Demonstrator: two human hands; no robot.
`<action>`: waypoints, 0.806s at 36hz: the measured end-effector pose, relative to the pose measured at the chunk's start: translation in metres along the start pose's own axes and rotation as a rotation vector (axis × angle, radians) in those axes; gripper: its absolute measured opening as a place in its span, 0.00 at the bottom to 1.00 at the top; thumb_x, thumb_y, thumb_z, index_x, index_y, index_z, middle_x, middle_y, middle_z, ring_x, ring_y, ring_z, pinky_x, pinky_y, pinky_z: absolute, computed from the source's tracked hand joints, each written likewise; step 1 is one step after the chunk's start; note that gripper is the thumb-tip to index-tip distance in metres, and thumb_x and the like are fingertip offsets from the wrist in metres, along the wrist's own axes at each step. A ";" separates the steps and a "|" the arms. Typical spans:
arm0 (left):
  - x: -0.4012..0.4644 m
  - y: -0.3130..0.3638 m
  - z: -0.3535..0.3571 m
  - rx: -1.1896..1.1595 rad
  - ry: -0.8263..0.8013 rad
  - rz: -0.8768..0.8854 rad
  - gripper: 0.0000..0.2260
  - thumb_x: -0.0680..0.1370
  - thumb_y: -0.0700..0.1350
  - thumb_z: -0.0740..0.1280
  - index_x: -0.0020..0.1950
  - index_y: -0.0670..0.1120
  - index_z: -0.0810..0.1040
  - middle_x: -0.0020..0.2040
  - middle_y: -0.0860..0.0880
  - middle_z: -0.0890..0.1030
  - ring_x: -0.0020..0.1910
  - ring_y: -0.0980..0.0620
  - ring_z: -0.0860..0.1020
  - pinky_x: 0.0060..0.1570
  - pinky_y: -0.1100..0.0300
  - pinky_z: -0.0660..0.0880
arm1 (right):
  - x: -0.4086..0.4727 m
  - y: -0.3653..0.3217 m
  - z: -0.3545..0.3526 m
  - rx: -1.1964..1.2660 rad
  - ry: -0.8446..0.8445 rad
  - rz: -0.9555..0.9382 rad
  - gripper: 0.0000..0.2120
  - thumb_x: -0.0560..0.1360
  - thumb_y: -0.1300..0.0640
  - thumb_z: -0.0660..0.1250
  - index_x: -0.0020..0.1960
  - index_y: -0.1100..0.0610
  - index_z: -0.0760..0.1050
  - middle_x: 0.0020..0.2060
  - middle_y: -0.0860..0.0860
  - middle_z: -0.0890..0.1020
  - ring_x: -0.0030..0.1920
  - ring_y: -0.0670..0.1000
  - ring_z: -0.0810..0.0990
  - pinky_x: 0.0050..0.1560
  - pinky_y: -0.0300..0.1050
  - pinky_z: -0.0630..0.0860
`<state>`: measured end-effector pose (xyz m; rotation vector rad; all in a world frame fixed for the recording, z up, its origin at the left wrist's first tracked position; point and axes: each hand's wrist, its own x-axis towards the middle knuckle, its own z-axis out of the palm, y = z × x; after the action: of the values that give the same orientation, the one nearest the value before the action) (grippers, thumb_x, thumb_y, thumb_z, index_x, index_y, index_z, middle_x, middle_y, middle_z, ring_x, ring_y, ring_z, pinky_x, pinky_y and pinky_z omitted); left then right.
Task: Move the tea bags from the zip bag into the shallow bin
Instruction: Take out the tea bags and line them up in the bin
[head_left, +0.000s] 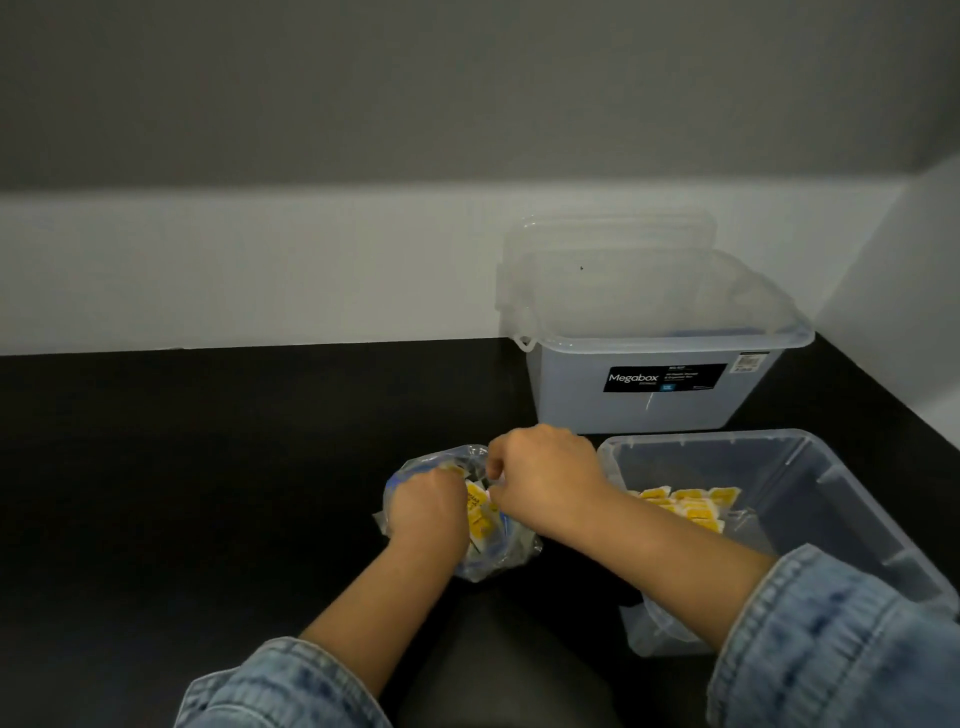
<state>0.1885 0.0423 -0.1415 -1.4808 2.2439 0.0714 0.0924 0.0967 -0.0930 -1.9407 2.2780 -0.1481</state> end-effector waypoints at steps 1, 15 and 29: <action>0.000 0.000 0.001 -0.014 -0.001 0.007 0.14 0.76 0.44 0.67 0.61 0.44 0.73 0.56 0.47 0.79 0.53 0.51 0.78 0.44 0.59 0.73 | 0.003 -0.002 0.004 0.001 -0.017 -0.008 0.09 0.74 0.55 0.67 0.53 0.48 0.79 0.47 0.50 0.81 0.49 0.52 0.80 0.43 0.45 0.74; -0.001 -0.007 -0.003 -0.108 -0.025 0.034 0.17 0.76 0.46 0.68 0.63 0.45 0.71 0.59 0.46 0.76 0.56 0.50 0.77 0.48 0.57 0.73 | 0.022 -0.011 0.042 -0.442 -0.170 -0.259 0.14 0.74 0.48 0.68 0.54 0.56 0.77 0.53 0.54 0.77 0.55 0.54 0.71 0.51 0.48 0.65; -0.003 -0.030 -0.015 -0.334 -0.127 -0.026 0.20 0.74 0.55 0.68 0.64 0.54 0.71 0.54 0.49 0.75 0.49 0.51 0.76 0.50 0.54 0.76 | 0.027 0.000 0.040 -0.145 -0.176 -0.151 0.17 0.74 0.51 0.69 0.61 0.53 0.75 0.54 0.53 0.76 0.54 0.52 0.71 0.54 0.45 0.67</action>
<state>0.2113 0.0281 -0.1205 -1.6191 2.1856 0.5411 0.0952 0.0709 -0.1334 -2.1035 2.0835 0.1707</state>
